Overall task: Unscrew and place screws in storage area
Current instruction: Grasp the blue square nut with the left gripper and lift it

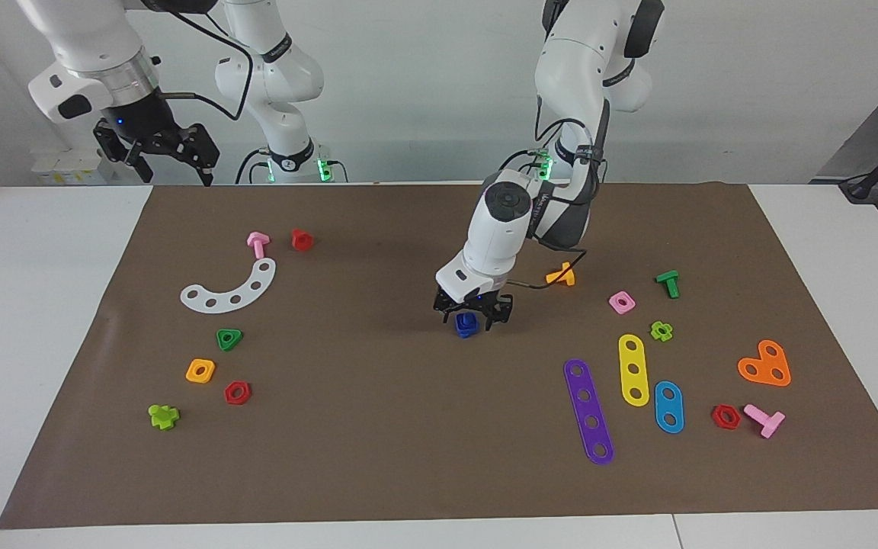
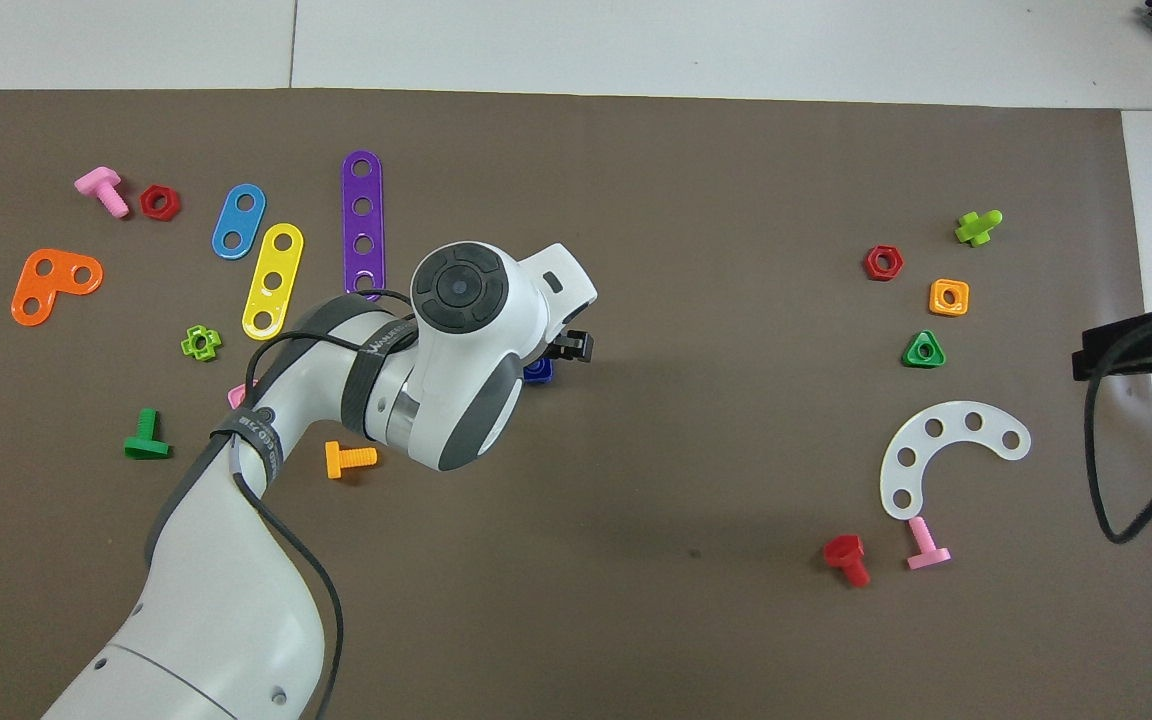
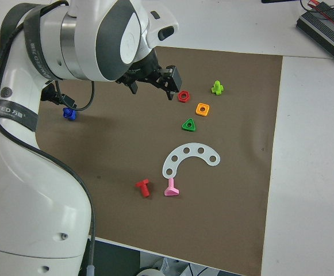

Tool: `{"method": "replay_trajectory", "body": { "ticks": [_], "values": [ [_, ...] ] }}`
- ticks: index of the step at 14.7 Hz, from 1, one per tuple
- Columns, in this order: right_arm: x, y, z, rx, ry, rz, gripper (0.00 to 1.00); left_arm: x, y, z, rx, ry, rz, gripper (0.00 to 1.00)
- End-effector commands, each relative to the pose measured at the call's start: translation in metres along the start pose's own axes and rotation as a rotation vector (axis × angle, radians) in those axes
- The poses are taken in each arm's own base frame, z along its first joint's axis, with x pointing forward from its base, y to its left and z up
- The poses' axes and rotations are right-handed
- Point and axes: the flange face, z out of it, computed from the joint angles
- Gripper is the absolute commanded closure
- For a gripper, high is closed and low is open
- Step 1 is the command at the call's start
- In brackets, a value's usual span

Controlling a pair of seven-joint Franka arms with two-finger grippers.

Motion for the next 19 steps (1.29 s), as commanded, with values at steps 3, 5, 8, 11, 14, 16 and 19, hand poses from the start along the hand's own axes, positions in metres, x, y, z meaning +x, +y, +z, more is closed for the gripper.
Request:
{"method": "replay_trajectory", "body": {
  "ticks": [3, 5, 8, 11, 14, 16, 19],
  "values": [
    [-0.005, 0.000, -0.001, 0.018, 0.003, -0.016, 0.00, -0.013, 0.006, 0.014, 0.031, -0.006, 0.048, 0.15],
    [-0.005, 0.001, -0.001, 0.018, 0.003, -0.015, 0.00, -0.016, 0.005, 0.018, 0.035, -0.018, 0.049, 0.20],
    [-0.005, 0.001, -0.002, 0.018, 0.005, -0.016, 0.00, -0.022, 0.009, 0.021, 0.037, -0.029, 0.056, 0.26],
    [-0.005, 0.000, -0.001, 0.018, 0.003, -0.016, 0.00, -0.023, 0.009, 0.022, 0.040, -0.035, 0.057, 0.31],
    [-0.005, 0.001, -0.001, 0.018, 0.003, -0.016, 0.00, -0.024, 0.008, 0.022, 0.041, -0.039, 0.057, 0.39],
    [-0.005, 0.001, -0.002, 0.018, 0.005, -0.015, 0.00, -0.024, 0.007, 0.023, 0.042, -0.040, 0.055, 0.45],
    [-0.005, 0.000, -0.002, 0.018, 0.005, -0.016, 0.00, -0.022, 0.007, 0.020, 0.040, -0.039, 0.053, 0.58]
  ]
}}
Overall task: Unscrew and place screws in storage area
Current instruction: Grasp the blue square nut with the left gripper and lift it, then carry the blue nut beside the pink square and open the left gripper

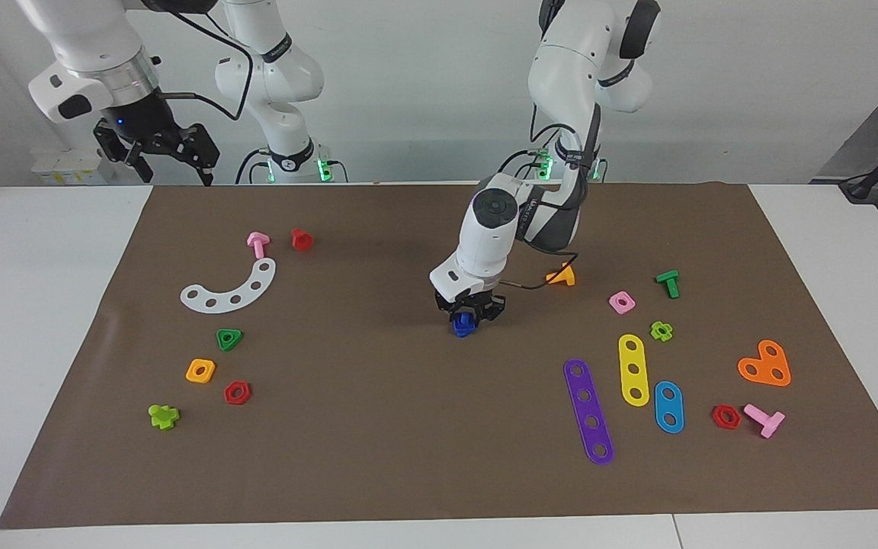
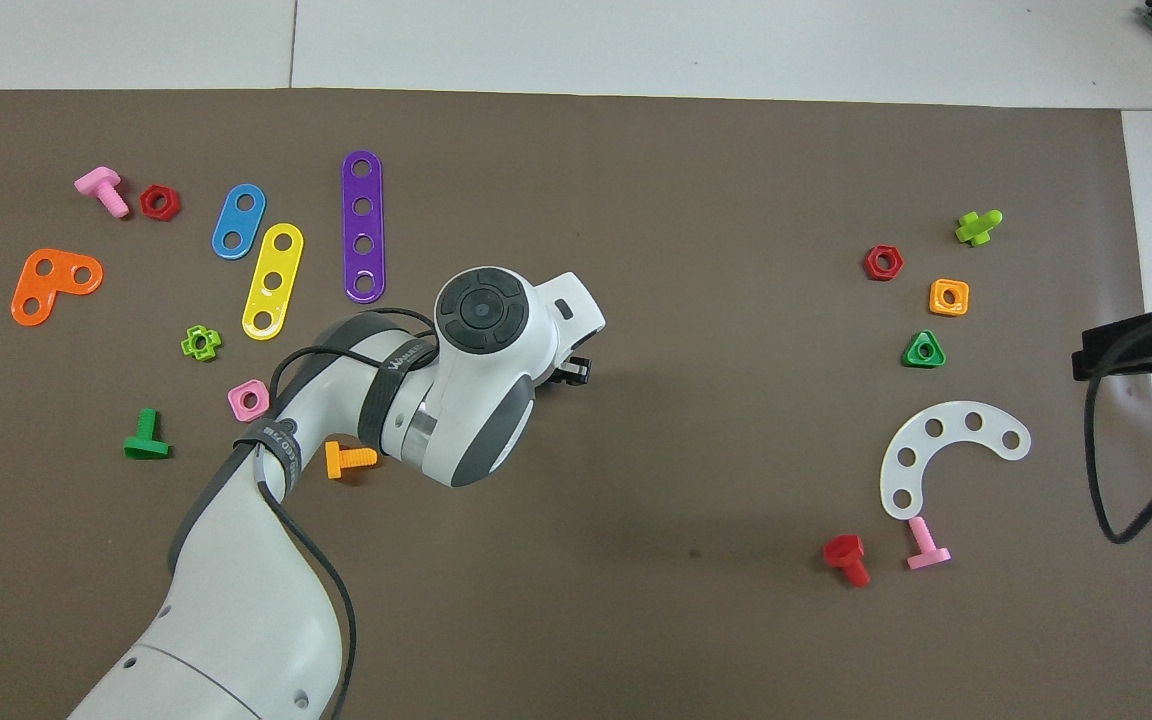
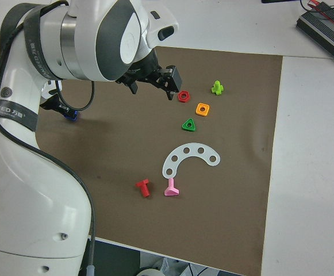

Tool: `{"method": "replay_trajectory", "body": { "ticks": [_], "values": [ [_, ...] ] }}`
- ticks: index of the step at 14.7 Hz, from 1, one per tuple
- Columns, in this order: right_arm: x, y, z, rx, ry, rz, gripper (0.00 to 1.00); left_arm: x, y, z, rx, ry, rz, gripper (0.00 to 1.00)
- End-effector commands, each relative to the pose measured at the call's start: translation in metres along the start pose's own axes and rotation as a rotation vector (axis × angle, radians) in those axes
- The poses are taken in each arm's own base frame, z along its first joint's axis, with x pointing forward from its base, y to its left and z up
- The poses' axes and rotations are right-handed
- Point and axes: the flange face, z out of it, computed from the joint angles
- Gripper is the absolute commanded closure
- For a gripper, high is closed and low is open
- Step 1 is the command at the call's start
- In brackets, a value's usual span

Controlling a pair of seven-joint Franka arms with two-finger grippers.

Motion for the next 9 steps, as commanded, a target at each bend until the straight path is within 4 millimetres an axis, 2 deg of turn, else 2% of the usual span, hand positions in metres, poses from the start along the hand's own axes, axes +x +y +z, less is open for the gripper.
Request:
{"method": "replay_trajectory", "body": {
  "ticks": [1, 8, 9],
  "values": [
    [-0.006, 0.001, -0.002, 0.018, 0.005, -0.016, 0.00, -0.002, -0.002, -0.002, 0.018, 0.004, 0.010, 0.60],
    [-0.006, 0.001, -0.002, 0.018, 0.005, -0.016, 0.00, 0.027, 0.001, -0.047, 0.018, -0.053, -0.005, 0.63],
    [-0.006, 0.001, -0.002, 0.018, 0.005, -0.016, 0.00, 0.033, -0.007, -0.054, 0.022, -0.078, -0.019, 0.63]
  ]
}}
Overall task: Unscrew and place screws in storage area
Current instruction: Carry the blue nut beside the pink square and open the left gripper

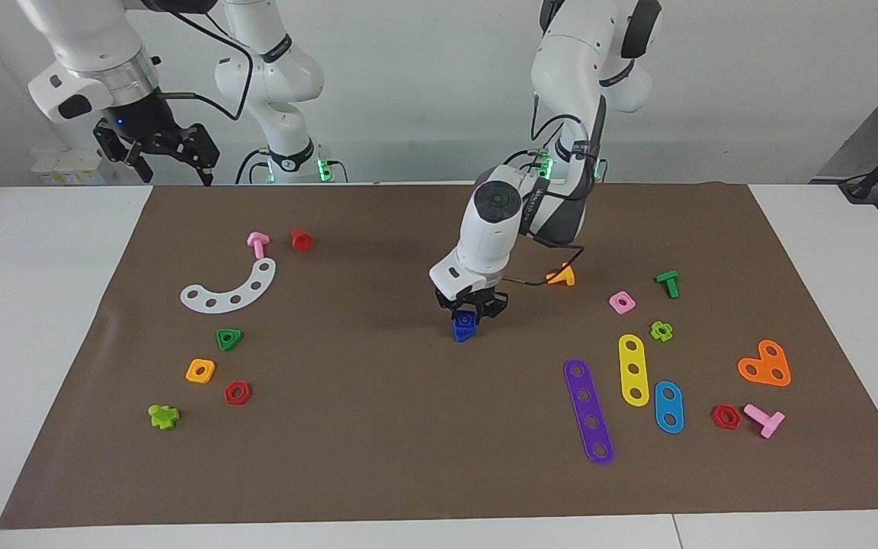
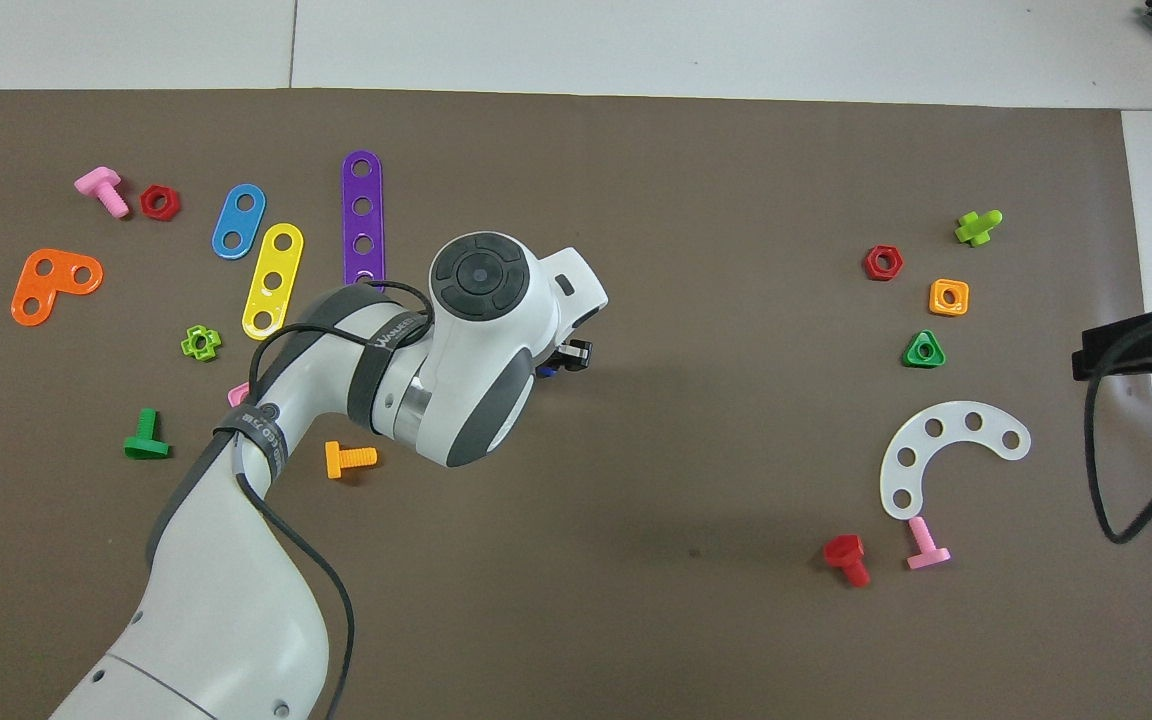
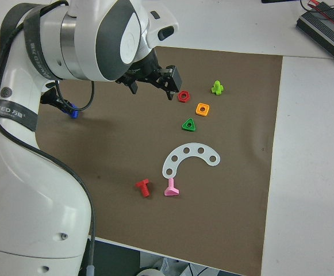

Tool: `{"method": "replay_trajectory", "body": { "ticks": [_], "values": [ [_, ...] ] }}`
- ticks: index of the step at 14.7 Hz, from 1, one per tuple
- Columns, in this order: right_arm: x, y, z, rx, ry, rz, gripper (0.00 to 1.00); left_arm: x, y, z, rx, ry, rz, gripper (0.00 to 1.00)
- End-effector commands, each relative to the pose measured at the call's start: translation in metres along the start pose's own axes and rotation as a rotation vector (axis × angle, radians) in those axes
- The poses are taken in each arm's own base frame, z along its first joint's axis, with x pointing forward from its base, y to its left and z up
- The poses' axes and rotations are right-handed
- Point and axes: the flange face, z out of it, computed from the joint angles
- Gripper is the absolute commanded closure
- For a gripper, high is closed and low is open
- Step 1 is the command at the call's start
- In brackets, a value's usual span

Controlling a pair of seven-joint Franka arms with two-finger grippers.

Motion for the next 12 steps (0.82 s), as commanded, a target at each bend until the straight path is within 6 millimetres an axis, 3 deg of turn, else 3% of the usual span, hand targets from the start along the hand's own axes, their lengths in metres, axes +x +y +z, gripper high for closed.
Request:
{"method": "replay_trajectory", "body": {
  "ticks": [1, 6, 10, 12],
  "values": [
    [-0.005, 0.001, -0.001, 0.018, 0.003, -0.015, 0.00, 0.021, -0.022, -0.022, 0.011, -0.060, -0.037, 0.63],
    [-0.005, 0.001, -0.001, 0.018, 0.004, -0.015, 0.00, 0.034, -0.117, -0.055, -0.046, -0.096, -0.180, 0.64],
    [-0.005, 0.001, -0.001, 0.018, 0.003, -0.015, 0.00, 0.005, -0.190, -0.029, -0.044, -0.174, -0.125, 0.64],
    [-0.005, 0.000, -0.001, 0.018, 0.003, -0.016, 0.00, -0.011, -0.214, -0.012, -0.047, -0.187, -0.107, 0.61]
  ]
}}
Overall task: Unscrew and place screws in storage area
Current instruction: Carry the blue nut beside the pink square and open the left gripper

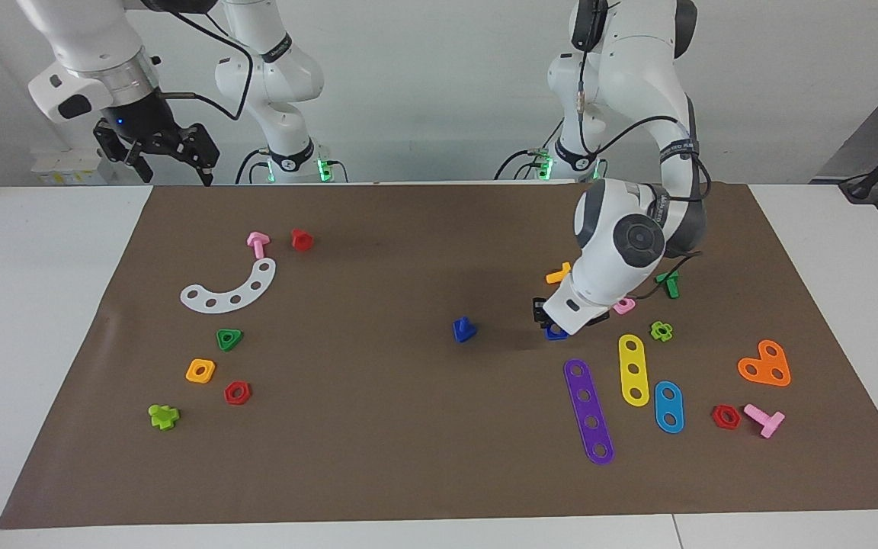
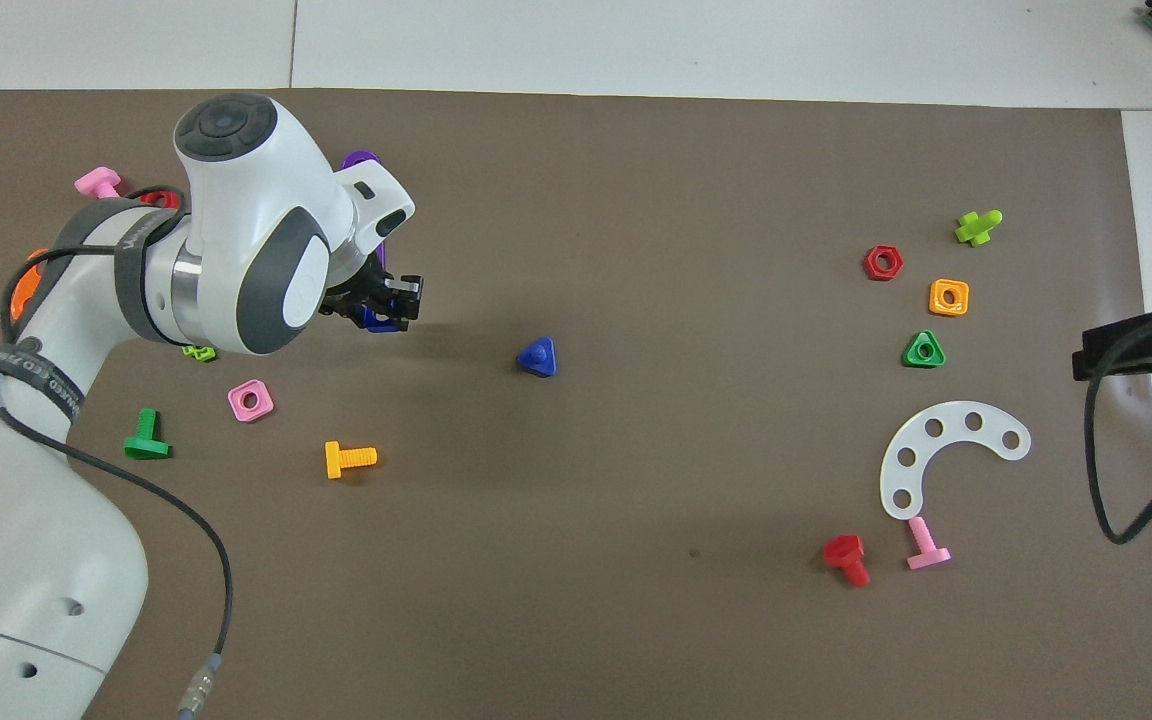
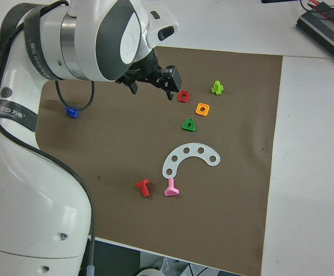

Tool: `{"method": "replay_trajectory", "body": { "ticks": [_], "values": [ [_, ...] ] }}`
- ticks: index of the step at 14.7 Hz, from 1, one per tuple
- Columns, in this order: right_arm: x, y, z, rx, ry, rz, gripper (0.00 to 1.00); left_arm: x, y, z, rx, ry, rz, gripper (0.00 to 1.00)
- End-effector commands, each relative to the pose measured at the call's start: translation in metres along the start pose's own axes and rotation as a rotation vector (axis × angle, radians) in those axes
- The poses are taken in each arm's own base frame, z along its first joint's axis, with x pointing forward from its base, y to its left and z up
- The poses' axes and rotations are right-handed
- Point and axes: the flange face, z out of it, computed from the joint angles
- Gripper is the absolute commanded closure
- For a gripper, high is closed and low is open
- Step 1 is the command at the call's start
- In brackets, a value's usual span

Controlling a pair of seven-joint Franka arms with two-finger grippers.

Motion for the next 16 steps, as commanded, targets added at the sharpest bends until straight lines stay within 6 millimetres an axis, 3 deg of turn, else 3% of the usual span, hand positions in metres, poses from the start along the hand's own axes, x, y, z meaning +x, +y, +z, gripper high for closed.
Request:
{"method": "replay_trajectory", "body": {
  "ticks": [1, 5, 6, 7, 8, 9, 10, 13, 16],
  "values": [
    [-0.005, 0.001, -0.001, 0.018, 0.003, -0.015, 0.00, -0.028, -0.024, 0.020, -0.015, -0.005, 0.021, 0.57],
    [-0.006, 0.001, -0.002, 0.018, 0.004, -0.016, 0.00, -0.046, -0.037, 0.053, 0.004, 0.034, 0.062, 0.49],
    [-0.005, 0.001, -0.001, 0.018, 0.004, -0.015, 0.00, -0.048, -0.039, 0.059, 0.005, 0.053, 0.057, 0.37],
    [-0.006, 0.001, -0.002, 0.018, 0.006, -0.016, 0.00, -0.049, -0.040, 0.061, 0.006, 0.062, 0.056, 0.14],
    [-0.005, 0.000, -0.001, 0.018, 0.003, -0.016, 0.00, -0.048, -0.039, 0.058, 0.005, 0.065, 0.059, 0.00],
    [-0.005, 0.001, -0.001, 0.018, 0.003, -0.015, 0.00, -0.046, -0.039, 0.054, 0.004, 0.067, 0.060, 0.00],
    [-0.006, 0.002, -0.002, 0.018, 0.004, -0.013, 0.00, -0.041, -0.040, 0.044, 0.002, 0.085, 0.060, 0.00],
    [-0.006, 0.001, -0.002, 0.018, 0.004, -0.016, 0.00, -0.028, -0.079, -0.012, -0.016, 0.098, 0.000, 0.00],
    [-0.006, 0.000, -0.002, 0.018, 0.004, -0.018, 0.00, -0.033, -0.141, -0.058, 0.025, 0.101, -0.021, 0.00]
  ]
}}
